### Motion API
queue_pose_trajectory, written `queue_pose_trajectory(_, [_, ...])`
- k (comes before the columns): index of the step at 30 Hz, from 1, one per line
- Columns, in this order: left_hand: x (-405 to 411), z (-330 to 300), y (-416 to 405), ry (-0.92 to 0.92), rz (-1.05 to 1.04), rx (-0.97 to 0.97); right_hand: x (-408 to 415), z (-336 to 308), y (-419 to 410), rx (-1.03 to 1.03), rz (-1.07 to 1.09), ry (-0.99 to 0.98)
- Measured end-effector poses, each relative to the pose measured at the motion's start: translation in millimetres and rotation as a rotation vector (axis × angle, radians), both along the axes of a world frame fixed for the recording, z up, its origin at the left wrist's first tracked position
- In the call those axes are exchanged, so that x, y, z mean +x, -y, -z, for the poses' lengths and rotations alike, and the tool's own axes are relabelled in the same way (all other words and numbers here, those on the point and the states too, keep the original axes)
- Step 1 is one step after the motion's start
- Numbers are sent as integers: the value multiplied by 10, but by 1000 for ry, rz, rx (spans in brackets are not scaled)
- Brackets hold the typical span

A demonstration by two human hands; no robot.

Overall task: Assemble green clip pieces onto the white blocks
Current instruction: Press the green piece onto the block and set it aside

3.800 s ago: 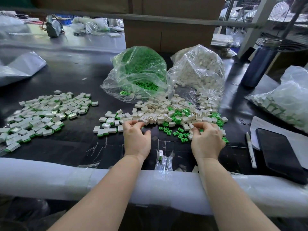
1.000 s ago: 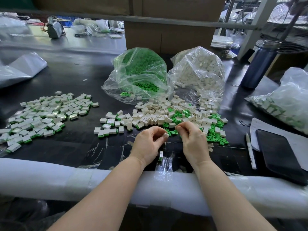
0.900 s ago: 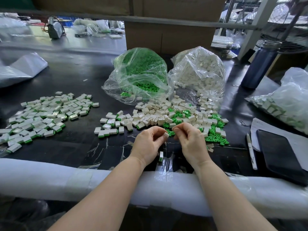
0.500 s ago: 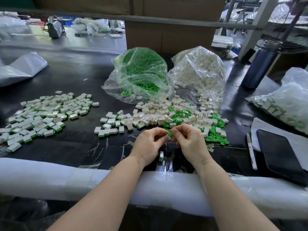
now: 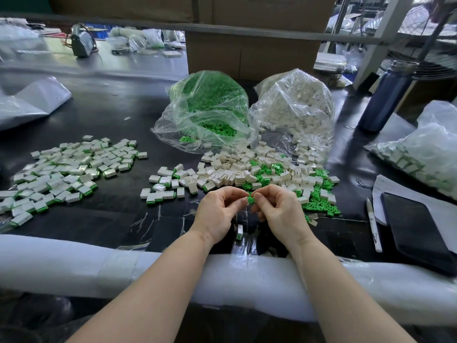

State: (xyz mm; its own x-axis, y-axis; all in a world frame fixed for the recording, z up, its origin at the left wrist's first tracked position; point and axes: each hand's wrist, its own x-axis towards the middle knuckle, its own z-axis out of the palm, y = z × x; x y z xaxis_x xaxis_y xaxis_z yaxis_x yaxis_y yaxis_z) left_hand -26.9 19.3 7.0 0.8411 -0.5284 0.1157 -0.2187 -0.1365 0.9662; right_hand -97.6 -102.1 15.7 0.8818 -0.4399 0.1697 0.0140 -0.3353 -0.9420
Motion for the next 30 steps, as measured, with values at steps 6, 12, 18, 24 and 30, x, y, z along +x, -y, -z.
queue_pose_trajectory(6, [-1,-2,-3,-38,17,-25,-6,-6,-1,10,12,32])
queue_pose_trajectory(12, [-1,4,10,-39,43,-23,1,15,12,-12,32,49])
queue_pose_trajectory(18, [5,10,1,-43,37,-26,4,35,7,-84,12,53])
queue_pose_trajectory(24, [-8,7,1,-35,46,0,13,46,4,-81,-20,24])
queue_pose_trajectory(30, [-19,-8,-9,-23,56,33,6,44,-4,-125,-67,-23])
